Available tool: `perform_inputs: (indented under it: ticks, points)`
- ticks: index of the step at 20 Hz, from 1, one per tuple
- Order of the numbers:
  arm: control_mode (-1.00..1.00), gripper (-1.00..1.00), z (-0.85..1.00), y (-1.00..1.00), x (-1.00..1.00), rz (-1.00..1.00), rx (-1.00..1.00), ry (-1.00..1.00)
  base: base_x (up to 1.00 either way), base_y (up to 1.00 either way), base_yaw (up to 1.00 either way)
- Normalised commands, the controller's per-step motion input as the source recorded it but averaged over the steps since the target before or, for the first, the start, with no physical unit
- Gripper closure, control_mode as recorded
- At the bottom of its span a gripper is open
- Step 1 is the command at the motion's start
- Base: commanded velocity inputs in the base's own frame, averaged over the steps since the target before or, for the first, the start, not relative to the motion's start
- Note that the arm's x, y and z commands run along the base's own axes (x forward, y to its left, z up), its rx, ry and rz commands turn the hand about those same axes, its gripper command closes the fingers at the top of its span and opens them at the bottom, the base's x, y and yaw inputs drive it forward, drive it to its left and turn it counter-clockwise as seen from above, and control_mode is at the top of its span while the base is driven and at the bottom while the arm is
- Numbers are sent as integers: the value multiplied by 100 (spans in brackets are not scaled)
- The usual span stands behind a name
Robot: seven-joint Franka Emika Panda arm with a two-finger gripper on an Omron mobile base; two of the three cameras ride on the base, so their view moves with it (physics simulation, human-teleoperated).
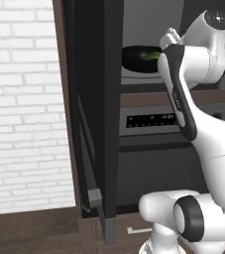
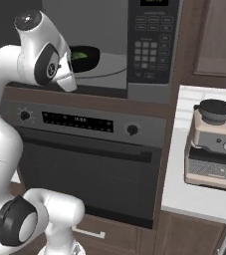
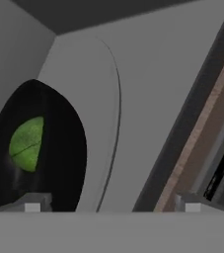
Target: Pick the avocado from the sink and place it in the bowl. Then pick the bowl and place it in the microwave. Then close the microwave door and press the start button.
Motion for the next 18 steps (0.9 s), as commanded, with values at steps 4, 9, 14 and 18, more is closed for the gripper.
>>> perform_inputs:
  ticks: [4, 9, 14, 18]
  points:
    - [-100, -100, -5, -6, -23, -7, -34, -3, 0, 0, 0]
    - [-100, -100, -26, -4, -3, -9, -33, 0, 0, 0, 0]
    - [-100, -100, -14, -1, -4, 0, -26, -10, 0, 0, 0]
    - [-100, -100, -8, 0, -7, 0, -30, -8, 0, 0, 0]
